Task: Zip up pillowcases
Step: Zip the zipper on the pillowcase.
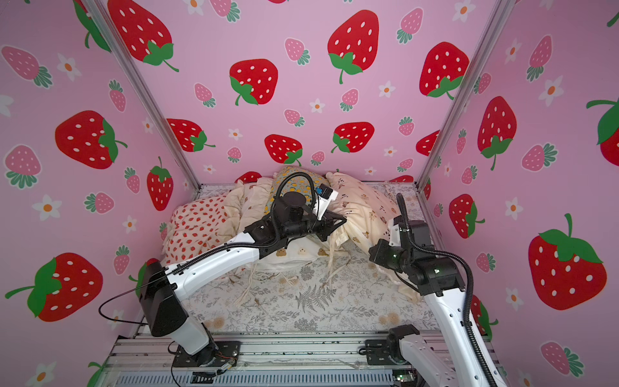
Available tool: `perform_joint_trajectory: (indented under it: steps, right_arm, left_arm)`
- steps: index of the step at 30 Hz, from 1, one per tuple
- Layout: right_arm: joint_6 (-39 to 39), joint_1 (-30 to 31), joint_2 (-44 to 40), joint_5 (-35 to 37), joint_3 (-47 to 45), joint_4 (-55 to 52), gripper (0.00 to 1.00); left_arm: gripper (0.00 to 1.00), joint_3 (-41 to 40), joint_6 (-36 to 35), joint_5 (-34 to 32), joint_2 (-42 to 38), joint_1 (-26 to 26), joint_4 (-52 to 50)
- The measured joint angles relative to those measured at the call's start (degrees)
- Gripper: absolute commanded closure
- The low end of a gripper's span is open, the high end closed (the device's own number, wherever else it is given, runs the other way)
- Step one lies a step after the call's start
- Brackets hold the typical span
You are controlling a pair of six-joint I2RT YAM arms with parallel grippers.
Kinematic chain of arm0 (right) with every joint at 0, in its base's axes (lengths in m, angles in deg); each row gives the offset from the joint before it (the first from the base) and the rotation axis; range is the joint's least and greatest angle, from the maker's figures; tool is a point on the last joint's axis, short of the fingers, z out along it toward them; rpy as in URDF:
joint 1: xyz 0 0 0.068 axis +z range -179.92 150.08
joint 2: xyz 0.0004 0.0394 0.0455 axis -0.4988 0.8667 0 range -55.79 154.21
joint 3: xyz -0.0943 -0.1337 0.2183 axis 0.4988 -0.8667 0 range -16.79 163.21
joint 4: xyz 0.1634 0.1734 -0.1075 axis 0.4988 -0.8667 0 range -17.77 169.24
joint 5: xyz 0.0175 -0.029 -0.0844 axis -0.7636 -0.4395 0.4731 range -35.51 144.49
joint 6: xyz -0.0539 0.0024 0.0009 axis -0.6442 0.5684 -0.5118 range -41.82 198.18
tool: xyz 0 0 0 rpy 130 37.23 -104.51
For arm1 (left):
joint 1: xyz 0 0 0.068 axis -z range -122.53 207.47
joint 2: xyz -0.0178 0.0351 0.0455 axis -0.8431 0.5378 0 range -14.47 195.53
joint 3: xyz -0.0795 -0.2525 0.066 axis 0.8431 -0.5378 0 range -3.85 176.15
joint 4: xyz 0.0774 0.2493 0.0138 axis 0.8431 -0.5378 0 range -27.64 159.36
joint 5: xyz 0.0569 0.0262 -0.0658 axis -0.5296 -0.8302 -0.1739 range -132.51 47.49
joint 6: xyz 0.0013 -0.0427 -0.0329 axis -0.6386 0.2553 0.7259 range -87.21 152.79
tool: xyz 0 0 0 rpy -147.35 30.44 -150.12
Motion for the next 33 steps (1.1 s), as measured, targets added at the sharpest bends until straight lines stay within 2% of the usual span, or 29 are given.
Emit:
perform_joint_trajectory:
  steps: [9, 17, 23, 26, 29, 33]
  right_arm:
    - [-1.6, -6.1, -1.4, 1.5, -2.3, -5.6, 1.0]
    - [-1.5, -11.5, -2.8, 4.9, -6.3, -8.7, 1.0]
    - [-1.6, -13.2, -2.8, 6.2, -6.7, -8.5, 1.0]
    - [-1.5, -13.4, -2.7, 4.0, -7.3, -7.9, 0.82]
    - [-2.1, -13.4, -2.8, 2.3, -7.2, -7.9, 0.59]
    - [-2.5, -13.4, -3.7, 0.1, -5.1, -8.9, 0.38]
  left_arm:
    - [1.0, 0.0, 3.8, -2.6, 0.0, -8.5, 1.1]
    - [1.0, 0.1, 4.2, -3.9, 0.2, -11.6, 1.0]
    - [1.0, 0.0, 4.5, -3.5, 0.3, -11.7, 0.9]
    - [1.0, 0.0, 5.2, -3.1, 0.4, -11.4, 1.1]
    - [1.0, 0.0, 5.8, -3.2, 1.0, -10.7, 1.9]
    - [1.0, 0.0, 7.1, -3.2, 2.4, -9.4, 2.6]
